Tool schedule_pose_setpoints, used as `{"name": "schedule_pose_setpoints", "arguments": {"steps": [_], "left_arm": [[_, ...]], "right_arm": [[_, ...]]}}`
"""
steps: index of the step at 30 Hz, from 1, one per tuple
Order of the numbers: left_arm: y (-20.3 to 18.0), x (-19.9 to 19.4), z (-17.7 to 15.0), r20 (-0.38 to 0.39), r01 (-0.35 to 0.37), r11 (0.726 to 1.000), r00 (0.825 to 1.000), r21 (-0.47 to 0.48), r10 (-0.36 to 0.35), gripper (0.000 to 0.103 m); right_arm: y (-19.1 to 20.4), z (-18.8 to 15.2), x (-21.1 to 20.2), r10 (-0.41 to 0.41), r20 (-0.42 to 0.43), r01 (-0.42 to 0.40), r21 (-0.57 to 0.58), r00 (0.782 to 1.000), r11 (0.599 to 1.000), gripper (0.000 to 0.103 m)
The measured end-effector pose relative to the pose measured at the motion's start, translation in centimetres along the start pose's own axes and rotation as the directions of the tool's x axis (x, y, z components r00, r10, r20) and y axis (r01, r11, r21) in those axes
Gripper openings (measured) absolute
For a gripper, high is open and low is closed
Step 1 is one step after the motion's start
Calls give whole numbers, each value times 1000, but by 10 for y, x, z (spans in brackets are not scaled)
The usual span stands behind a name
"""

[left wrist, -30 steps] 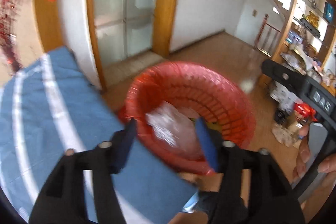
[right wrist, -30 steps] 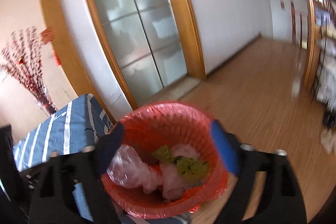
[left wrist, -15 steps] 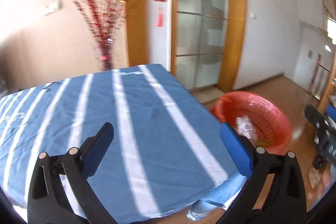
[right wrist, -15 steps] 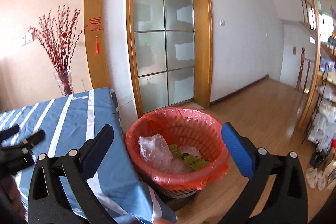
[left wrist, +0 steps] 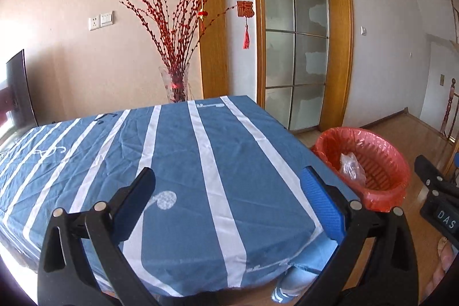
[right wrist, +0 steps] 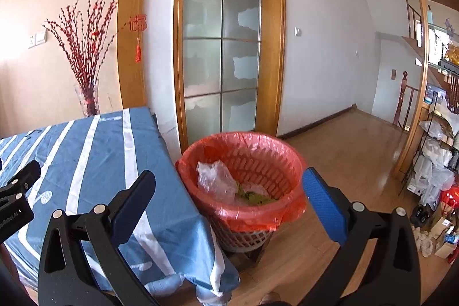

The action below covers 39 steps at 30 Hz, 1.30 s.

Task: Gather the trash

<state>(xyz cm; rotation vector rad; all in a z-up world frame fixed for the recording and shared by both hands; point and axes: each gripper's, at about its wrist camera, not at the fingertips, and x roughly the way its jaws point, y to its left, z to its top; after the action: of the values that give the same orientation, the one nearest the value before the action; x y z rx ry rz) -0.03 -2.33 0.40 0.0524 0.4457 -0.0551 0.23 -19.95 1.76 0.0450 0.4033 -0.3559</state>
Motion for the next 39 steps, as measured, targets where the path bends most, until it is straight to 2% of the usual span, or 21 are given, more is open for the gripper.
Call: {"name": "schedule_pose_setpoints", "arguments": {"steps": [6, 15, 39], "left_arm": [[3, -2, -9, -19, 1, 999, 1000, -36, -2, 99], [6, -3, -16, -46, 3, 998, 999, -67, -6, 99], [11, -13, -29, -47, 3, 996, 999, -84, -6, 99]], "right_arm": [[-3, -5, -4, -22, -2, 22, -1, 1000, 1000, 101], [-3, -14, -4, -10, -27, 10, 1, 1000, 1000, 101], [-3, -27, -9, 8, -56, -8, 2, 998, 1000, 101]]}}
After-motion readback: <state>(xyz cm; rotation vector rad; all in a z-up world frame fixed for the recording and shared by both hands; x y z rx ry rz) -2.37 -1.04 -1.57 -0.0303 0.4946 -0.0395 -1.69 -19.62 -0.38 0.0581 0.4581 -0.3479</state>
